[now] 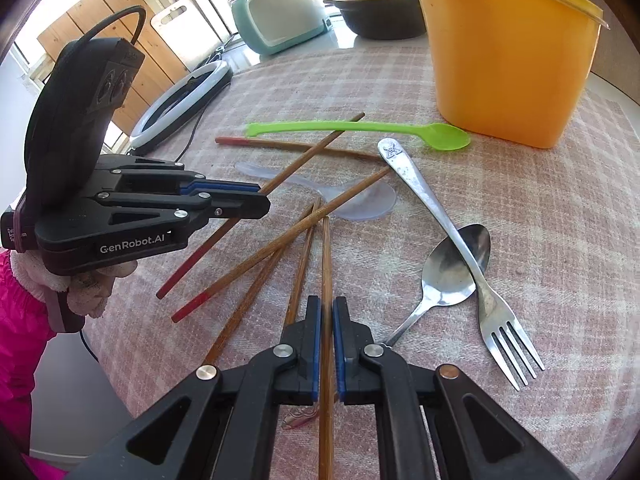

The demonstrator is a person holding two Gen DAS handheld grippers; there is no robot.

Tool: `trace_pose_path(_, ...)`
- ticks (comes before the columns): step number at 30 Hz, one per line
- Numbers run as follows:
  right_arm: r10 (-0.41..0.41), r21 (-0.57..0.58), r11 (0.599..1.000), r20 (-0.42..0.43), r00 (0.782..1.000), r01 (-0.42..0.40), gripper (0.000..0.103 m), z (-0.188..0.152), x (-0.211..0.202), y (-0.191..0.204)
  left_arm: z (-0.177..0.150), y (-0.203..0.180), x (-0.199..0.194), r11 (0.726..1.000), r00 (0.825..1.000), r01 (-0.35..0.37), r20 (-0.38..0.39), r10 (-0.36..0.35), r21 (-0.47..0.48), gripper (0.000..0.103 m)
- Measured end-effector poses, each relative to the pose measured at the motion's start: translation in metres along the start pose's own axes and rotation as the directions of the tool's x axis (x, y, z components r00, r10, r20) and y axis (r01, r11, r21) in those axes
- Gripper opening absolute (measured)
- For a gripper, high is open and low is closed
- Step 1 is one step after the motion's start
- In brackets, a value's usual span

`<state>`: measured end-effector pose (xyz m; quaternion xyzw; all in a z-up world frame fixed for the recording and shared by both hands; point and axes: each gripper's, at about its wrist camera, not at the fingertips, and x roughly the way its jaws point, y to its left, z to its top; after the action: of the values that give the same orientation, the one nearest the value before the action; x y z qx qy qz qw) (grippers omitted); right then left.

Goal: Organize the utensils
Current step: 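Close the left tool on one chopstick while the right tool closes on another, then lift the left tool's chopstick toward the yellow container while the right tool carries its chopstick there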

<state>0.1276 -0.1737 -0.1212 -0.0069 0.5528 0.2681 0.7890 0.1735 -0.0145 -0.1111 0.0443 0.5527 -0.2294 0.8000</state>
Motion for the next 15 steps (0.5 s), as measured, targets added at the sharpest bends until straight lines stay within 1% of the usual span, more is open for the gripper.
trace_pose_path(5, -0.014, -0.002, 1.0, 0.01, 1.0, 0.014, 0.003, -0.009, -0.013, -0.005, -0.013, 0.001, -0.005, 0.999, 0.999, 0.03, -0.015, -0.03, -0.019, 0.004)
trace_pose_path(8, -0.018, 0.011, 1.0, 0.013, 1.0, 0.018, 0.003, -0.014, -0.017, -0.009, -0.022, 0.002, -0.009, 1.0, 1.0, 0.008, -0.009, -0.008, -0.026, 0.004)
trace_pose_path(12, -0.008, 0.031, 1.0, 0.032, 0.999, 0.007, 0.003, -0.015, -0.022, -0.012, -0.03, 0.014, -0.024, 0.998, 1.0, 0.004, 0.03, -0.002, -0.07, 0.004)
trace_pose_path(15, 0.0, 0.031, 1.0, 0.053, 0.999, -0.001, 0.003, -0.014, -0.028, -0.012, -0.03, 0.023, -0.038, 0.994, 0.997, 0.02, 0.07, -0.012, -0.11, 0.004)
